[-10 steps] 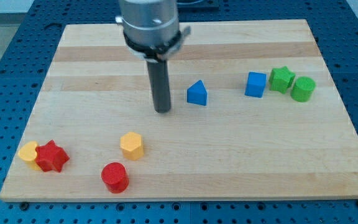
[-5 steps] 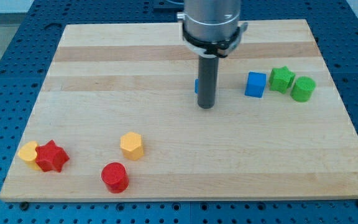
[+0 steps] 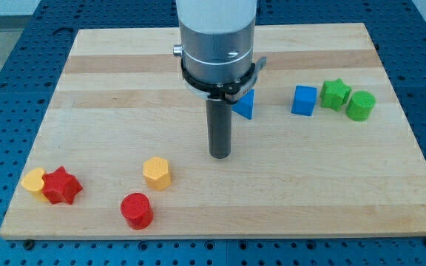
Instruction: Slide the blue triangle closer to the blue cube
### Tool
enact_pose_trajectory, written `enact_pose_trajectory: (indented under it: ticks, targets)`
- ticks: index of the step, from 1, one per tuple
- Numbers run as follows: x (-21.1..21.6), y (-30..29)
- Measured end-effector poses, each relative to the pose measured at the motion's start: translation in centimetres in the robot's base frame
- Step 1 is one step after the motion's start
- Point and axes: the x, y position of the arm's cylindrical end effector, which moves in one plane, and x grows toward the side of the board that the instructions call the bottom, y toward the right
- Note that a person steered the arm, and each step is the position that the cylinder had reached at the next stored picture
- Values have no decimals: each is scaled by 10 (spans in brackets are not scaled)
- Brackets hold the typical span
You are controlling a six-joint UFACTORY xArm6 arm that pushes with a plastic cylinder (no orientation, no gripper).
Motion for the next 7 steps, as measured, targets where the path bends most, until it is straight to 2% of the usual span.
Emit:
enact_pose_trajectory:
  ticks: [2, 3, 4, 5, 7]
  targets:
    - [-24, 13]
    - [-60, 22]
    - [-60, 22]
    - [-82, 26]
    - [-85, 22]
